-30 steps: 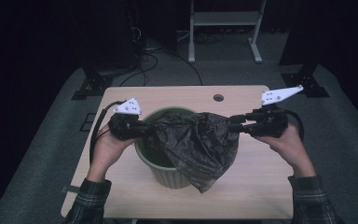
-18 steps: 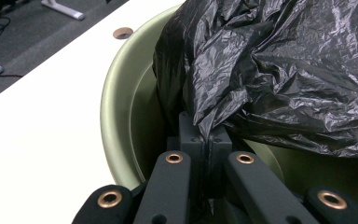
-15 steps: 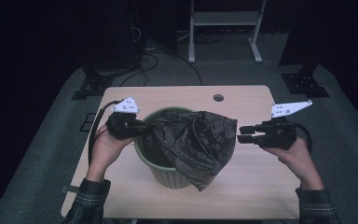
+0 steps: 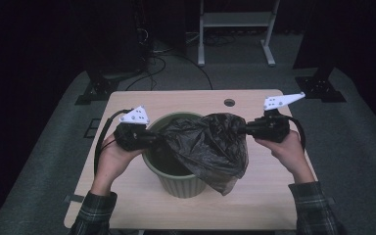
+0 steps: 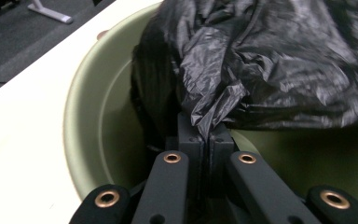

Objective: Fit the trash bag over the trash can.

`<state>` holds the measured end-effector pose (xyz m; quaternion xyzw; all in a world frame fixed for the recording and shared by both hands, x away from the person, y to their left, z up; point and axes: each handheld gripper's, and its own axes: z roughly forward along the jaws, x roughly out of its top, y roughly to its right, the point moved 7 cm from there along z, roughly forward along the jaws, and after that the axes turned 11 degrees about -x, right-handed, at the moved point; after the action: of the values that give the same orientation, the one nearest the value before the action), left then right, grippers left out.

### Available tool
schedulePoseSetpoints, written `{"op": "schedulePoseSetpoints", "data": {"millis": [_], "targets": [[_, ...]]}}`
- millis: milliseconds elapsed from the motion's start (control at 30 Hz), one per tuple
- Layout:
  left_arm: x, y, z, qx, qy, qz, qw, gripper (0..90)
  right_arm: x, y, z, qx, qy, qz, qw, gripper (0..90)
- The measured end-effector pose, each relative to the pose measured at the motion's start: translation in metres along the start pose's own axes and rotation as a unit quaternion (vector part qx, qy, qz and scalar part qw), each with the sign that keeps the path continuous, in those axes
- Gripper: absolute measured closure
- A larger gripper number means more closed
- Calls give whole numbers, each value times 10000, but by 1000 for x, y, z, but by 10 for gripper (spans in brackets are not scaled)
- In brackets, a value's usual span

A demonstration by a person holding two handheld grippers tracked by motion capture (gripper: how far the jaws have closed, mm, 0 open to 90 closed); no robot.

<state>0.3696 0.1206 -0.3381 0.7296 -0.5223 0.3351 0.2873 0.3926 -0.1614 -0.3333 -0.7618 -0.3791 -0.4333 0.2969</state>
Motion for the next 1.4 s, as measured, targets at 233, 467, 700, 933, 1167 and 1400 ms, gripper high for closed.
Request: {"op": "schedulePoseSetpoints", "data": {"millis": [233, 467, 700, 933, 1167, 1400], "targets": [[3, 11, 6, -12, -77, 247, 9997, 710, 35, -15, 39, 301, -54, -196, 9993, 898], [2, 11, -9, 497, 204, 433, 9976, 108, 41, -21, 57, 310, -104, -265, 9991, 900], [21, 17, -33, 624, 429, 619, 9952, 97, 37, -18, 57, 245, -164, -237, 9993, 900], [40, 4, -7, 263, 325, 727, 9965, 308, 39, -24, 52, 416, -58, -248, 9988, 900], [44, -7, 23, -155, 88, 766, 9969, 511, 42, -28, 48, 509, -27, -315, 9982, 900], [39, 2, 37, -406, -253, 818, 9955, 576, 57, -35, 45, 654, 218, -333, 9971, 900]]}}
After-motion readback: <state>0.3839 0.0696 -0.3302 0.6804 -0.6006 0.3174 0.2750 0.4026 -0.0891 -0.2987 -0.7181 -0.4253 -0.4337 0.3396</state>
